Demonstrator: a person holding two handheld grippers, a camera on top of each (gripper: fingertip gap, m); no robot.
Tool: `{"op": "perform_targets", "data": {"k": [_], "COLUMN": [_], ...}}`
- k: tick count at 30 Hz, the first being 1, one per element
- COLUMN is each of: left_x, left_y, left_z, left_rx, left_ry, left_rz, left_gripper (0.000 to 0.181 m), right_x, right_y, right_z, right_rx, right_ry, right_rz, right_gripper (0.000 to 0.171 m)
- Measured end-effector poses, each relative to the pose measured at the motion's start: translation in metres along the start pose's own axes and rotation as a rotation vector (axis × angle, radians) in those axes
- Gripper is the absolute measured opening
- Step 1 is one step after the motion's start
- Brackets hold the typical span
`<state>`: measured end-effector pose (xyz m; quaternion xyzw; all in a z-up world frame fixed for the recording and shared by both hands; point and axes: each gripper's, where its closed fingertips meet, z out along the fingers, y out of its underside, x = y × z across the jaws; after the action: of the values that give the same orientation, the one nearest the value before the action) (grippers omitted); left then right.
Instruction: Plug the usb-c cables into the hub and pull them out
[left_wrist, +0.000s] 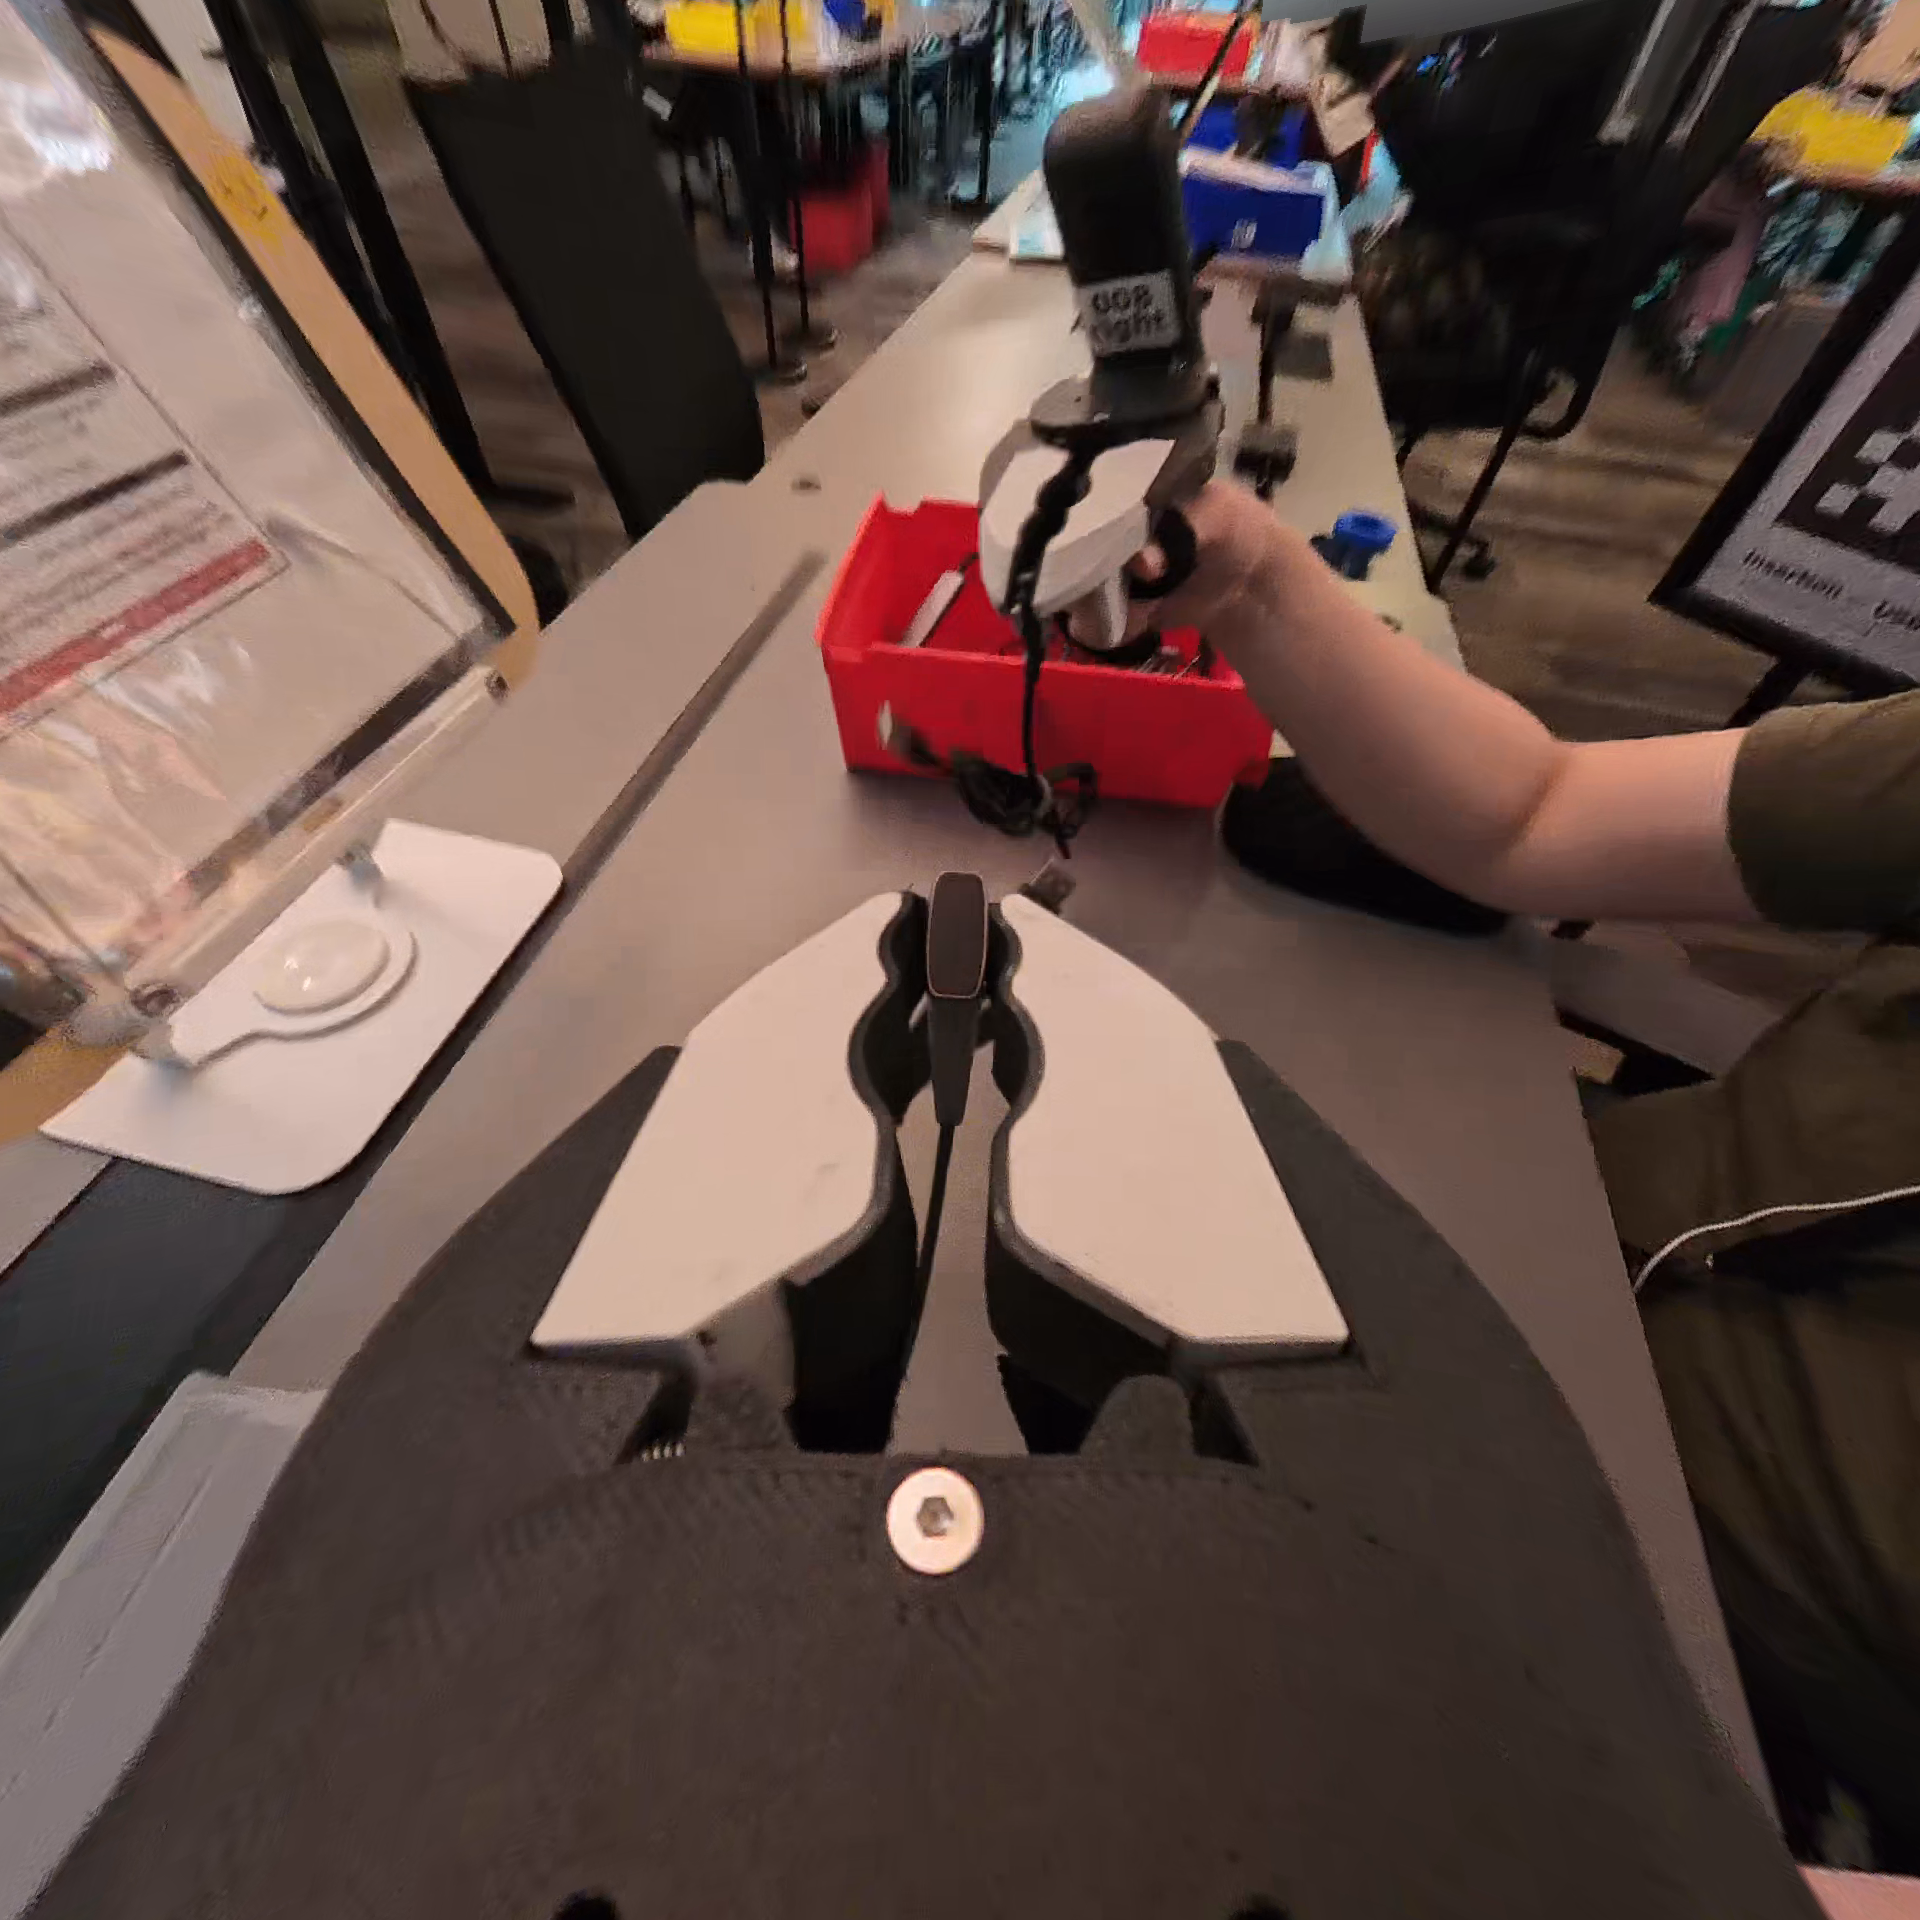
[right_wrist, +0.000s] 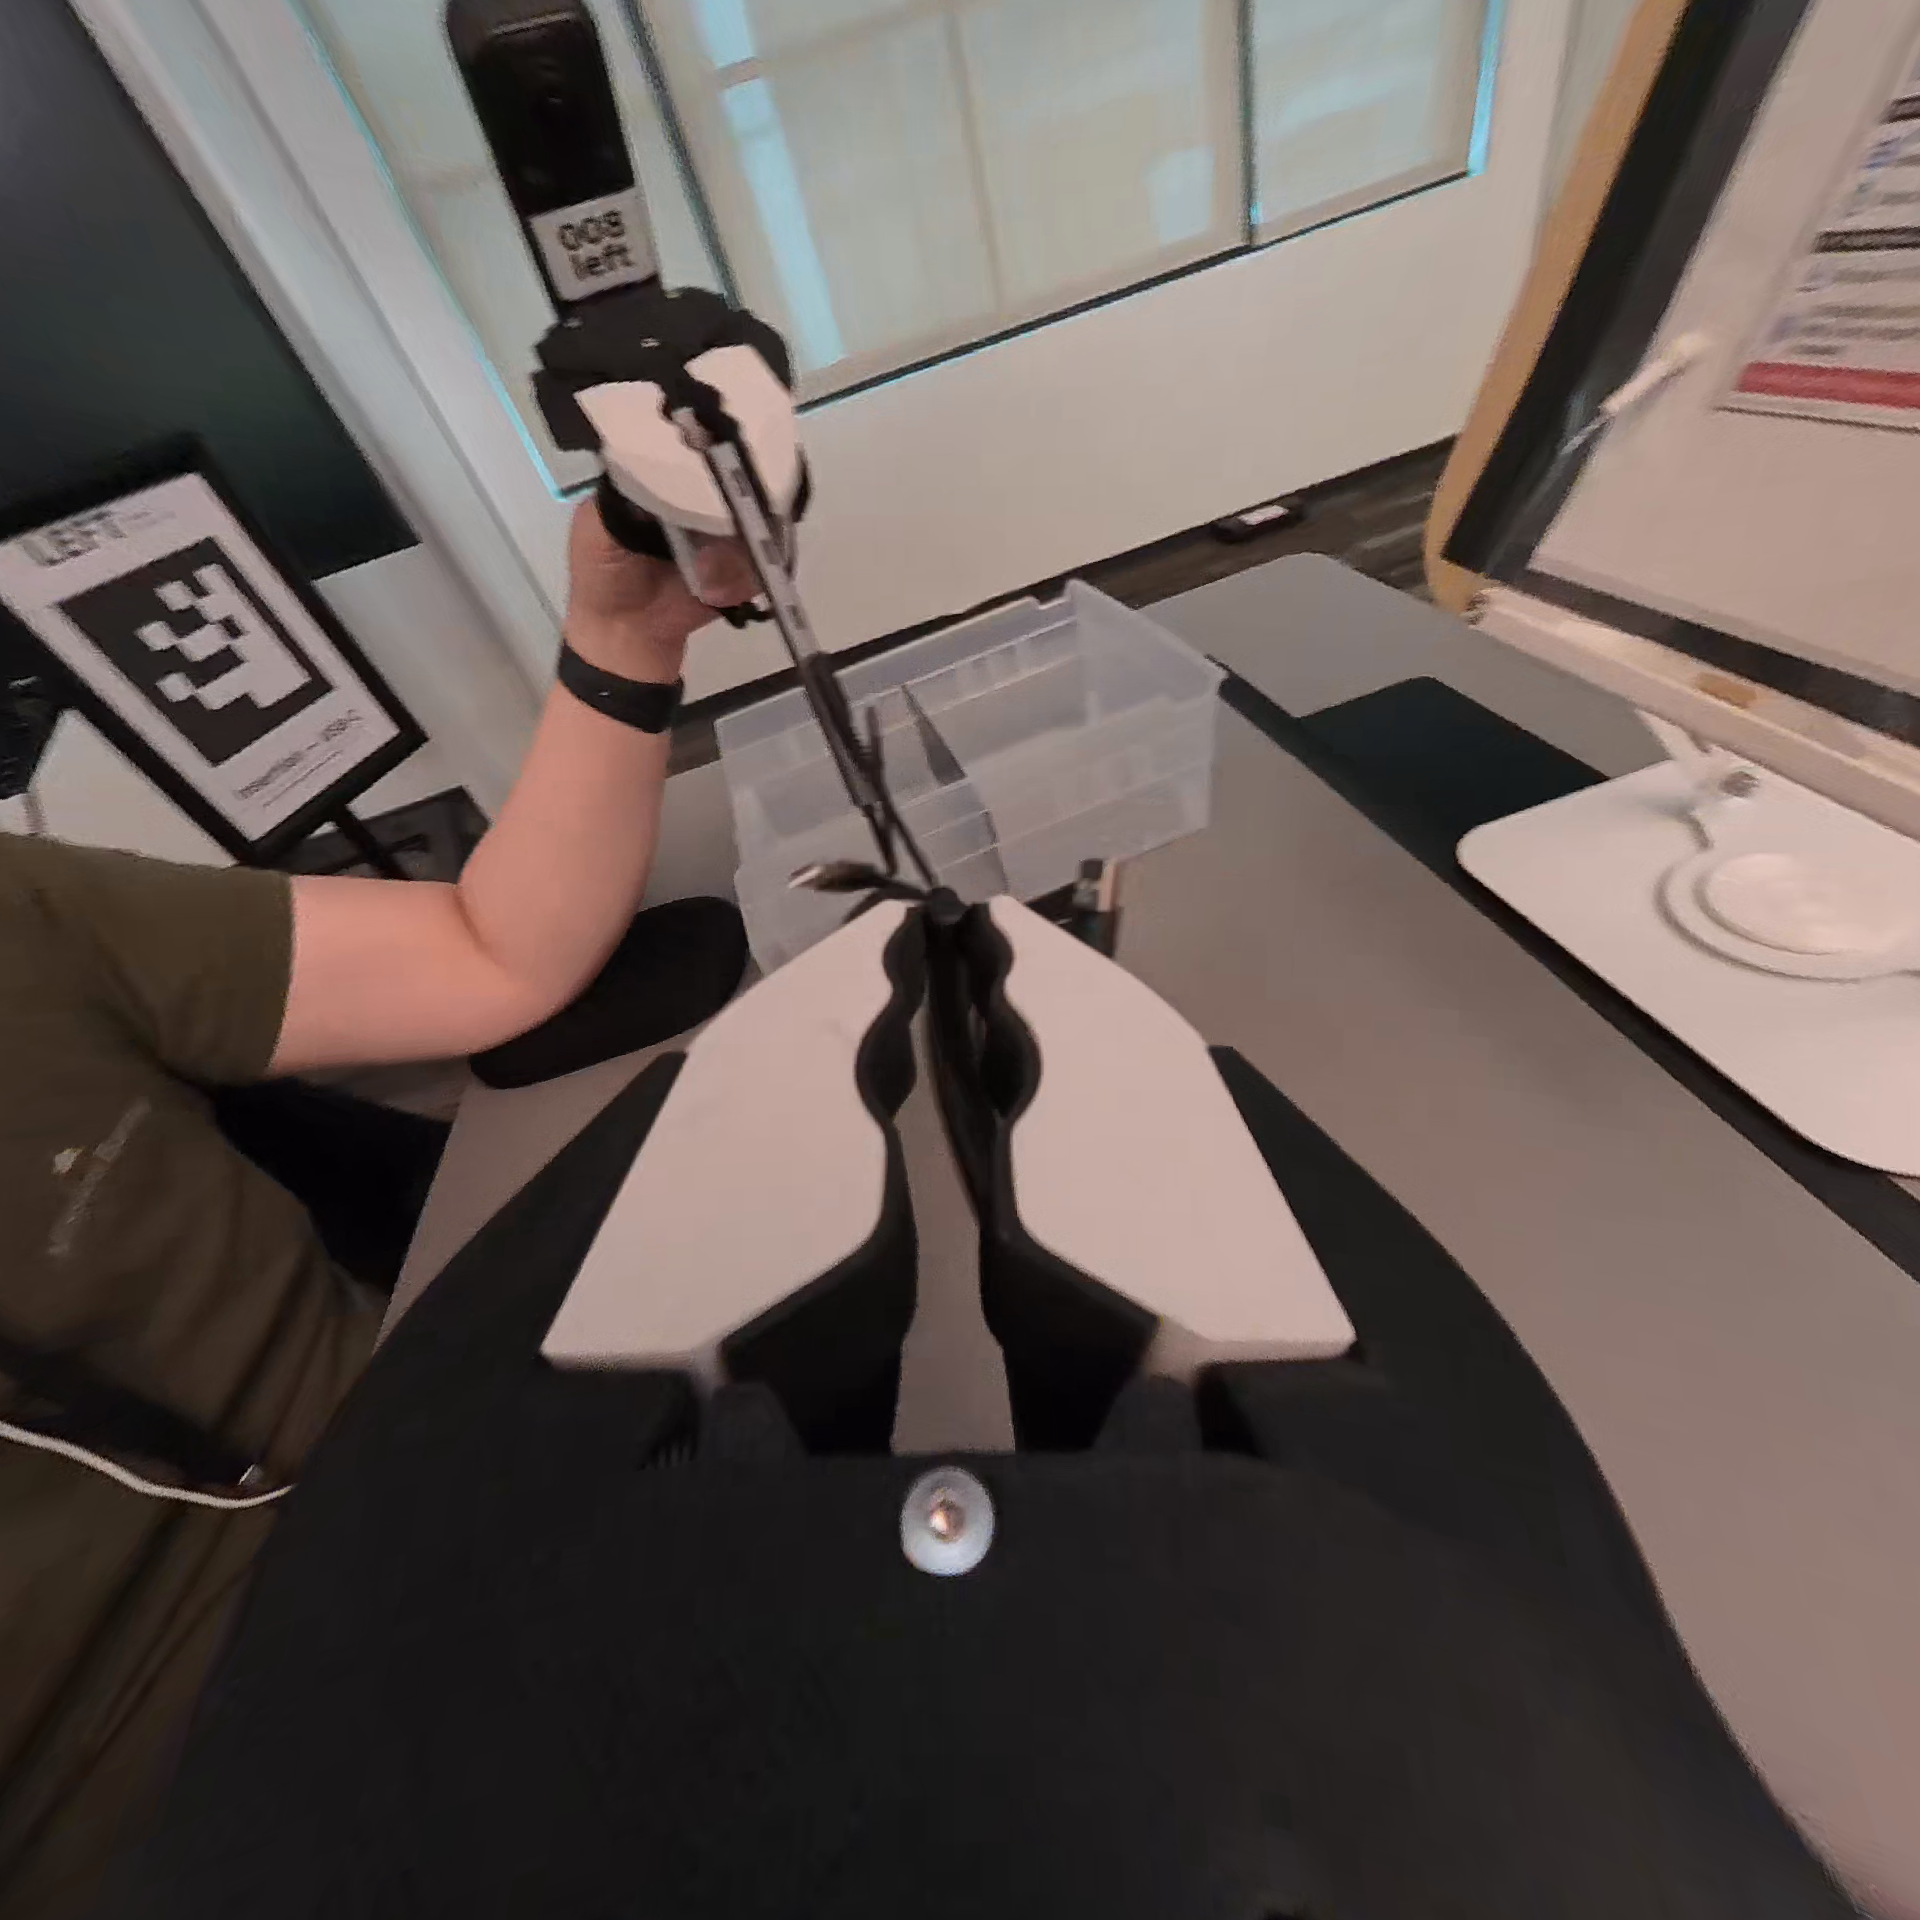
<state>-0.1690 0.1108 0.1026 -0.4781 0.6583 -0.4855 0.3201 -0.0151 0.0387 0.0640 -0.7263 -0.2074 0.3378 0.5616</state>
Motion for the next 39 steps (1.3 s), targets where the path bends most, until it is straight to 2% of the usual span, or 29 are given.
{"op": "perform_targets", "data": {"k": [5,8,13,16,19,23,25,29,36,39], "left_x": [0.016,0.025,0.038,0.042,0.043,0.045,0.047,0.049,0.056,0.055], "left_y": [-0.007,-0.007,-0.011,-0.011,-0.009,-0.005,-0.003,0.002,0.011,0.011], "left_z": [0.017,0.03,0.039,0.042,0.046,0.054,0.058,0.068,0.088,0.091], "left_rx": [0.02,-0.002,-0.012,-0.019,-0.031,-0.045,-0.058,-0.089,-0.138,-0.137], "left_ry": [0.117,0.151,0.183,0.192,0.2,0.227,0.235,0.245,0.267,0.262], "left_rz": [-0.039,-0.04,-0.019,-0.014,-0.019,-0.036,-0.042,-0.044,-0.051,-0.064], "left_gripper": [0.01,0.009,0.009,0.009,0.009,0.009,0.009,0.009,0.009,0.009], "right_x": [0.005,-0.002,-0.036,-0.045,-0.039,-0.015,-0.001,0.034,0.05,0.059], "right_y": [-0.001,-0.017,-0.073,-0.082,-0.057,0.016,0.049,0.108,0.147,0.151], "right_z": [-0.001,-0.018,-0.095,-0.148,-0.182,-0.198,-0.202,-0.208,-0.19,-0.185], "right_rx": [-0.078,-0.049,0.164,0.219,0.123,-0.155,-0.252,-0.456,-0.583,-0.626], "right_ry": [0.157,0.214,0.383,0.517,0.557,0.497,0.451,0.483,0.407,0.422], "right_rz": [-0.061,-0.105,-0.284,-0.348,-0.371,-0.367,-0.225,0.03,0.182,0.168], "right_gripper": [0.009,0.009,0.009,0.01,0.009,0.01,0.009,0.011,0.009,0.011]}}
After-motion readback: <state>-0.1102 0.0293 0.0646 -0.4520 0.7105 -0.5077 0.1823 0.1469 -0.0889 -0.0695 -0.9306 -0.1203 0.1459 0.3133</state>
